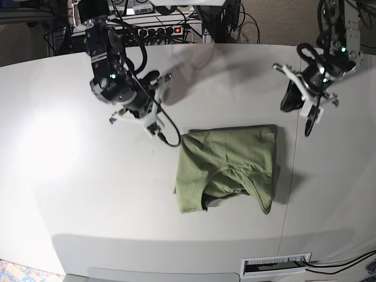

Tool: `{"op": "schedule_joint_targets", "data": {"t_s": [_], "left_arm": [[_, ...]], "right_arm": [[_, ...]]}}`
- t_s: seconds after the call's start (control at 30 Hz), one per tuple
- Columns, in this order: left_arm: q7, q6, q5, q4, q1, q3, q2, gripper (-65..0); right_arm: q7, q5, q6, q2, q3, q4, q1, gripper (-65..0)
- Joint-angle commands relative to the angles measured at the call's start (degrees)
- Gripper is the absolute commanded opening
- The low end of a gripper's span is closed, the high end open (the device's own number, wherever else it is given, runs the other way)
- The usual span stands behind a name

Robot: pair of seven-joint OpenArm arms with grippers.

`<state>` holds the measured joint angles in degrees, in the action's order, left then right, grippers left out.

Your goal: Fold the T-shirt properly

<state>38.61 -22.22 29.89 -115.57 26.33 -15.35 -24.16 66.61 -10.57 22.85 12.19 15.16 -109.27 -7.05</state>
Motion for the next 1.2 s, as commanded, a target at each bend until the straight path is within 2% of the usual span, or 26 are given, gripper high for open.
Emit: {"op": "schedule_joint_targets", "data": {"t_s": [0.0, 0.17, 0.53, 0.87, 1.1, 1.17], "left_arm": [[-1.0, -0.8, 1.5, -1.4, 1.6, -1.5, -0.4, -61.9], [-3.3, -3.3, 3.4, -1.7, 10.1, -5.3, -0.4, -61.9], [-3.5, -3.3, 3.8, -1.7, 20.1, -5.9, 0.2, -61.9], [-3.5, -3.3, 3.6, -1.7, 32.0, -5.9, 1.2, -61.9], [-3.6, -3.5, 3.2, 0.3, 38.8, -5.8, 4.4, -62.0], [-4.2, -5.2, 3.2, 3.4, 39.6, -5.8, 5.3, -62.1]], "right_arm": [[-1.1, -0.5, 0.0, 0.2, -0.8, -2.3, -1.0, -65.0], [-2.5, -0.5, 0.0, 0.2, -4.9, -8.1, -8.7, -65.0], [-4.2, -0.5, 0.1, 0.2, -13.4, -16.7, -25.6, -65.0], [-4.8, -0.5, 0.1, 0.2, -21.4, -17.6, -37.1, -65.0], [-7.9, -0.5, 0.1, 0.2, -22.4, -17.6, -47.5, -65.0], [-8.6, -0.3, 0.2, 0.2, -22.4, -17.2, -49.8, -65.0]]}}
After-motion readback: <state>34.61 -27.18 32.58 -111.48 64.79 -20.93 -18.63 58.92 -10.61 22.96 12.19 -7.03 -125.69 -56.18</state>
